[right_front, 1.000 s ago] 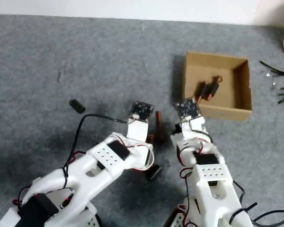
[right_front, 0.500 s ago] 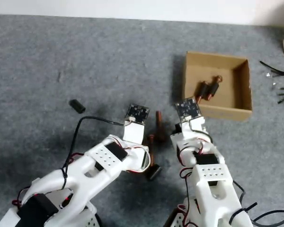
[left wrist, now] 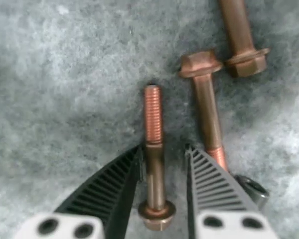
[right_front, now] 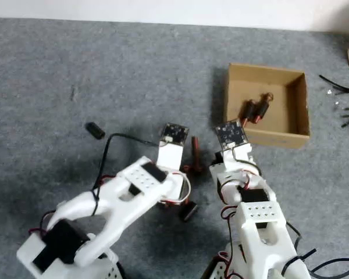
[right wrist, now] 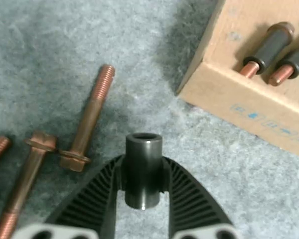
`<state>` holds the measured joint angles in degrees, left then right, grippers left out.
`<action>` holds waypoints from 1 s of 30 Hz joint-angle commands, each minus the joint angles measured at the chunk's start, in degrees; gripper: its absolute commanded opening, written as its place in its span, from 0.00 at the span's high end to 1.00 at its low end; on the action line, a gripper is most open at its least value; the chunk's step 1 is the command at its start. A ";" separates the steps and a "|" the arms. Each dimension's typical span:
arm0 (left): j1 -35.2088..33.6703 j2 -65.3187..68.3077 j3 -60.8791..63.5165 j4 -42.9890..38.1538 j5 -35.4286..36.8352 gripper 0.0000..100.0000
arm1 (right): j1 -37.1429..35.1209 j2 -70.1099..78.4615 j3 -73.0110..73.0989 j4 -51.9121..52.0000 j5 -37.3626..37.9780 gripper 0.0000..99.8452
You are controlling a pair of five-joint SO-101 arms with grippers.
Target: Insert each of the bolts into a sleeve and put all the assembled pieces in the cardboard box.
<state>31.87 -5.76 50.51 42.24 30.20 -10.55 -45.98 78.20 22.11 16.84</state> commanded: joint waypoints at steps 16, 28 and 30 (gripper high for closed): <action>-14.29 -6.90 -12.79 27.34 -41.41 1.00 | 0.66 -1.27 -0.66 -2.24 -0.26 1.00; -24.13 -9.71 -10.86 30.07 -108.66 1.00 | 0.66 -1.27 -0.40 -3.74 -0.26 1.00; -24.48 -7.52 -10.86 28.22 -106.55 1.00 | 0.66 -1.27 -0.40 -3.74 -0.26 1.00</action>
<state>8.57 -15.52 40.13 72.04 -70.11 -10.55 -45.98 78.20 20.26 16.84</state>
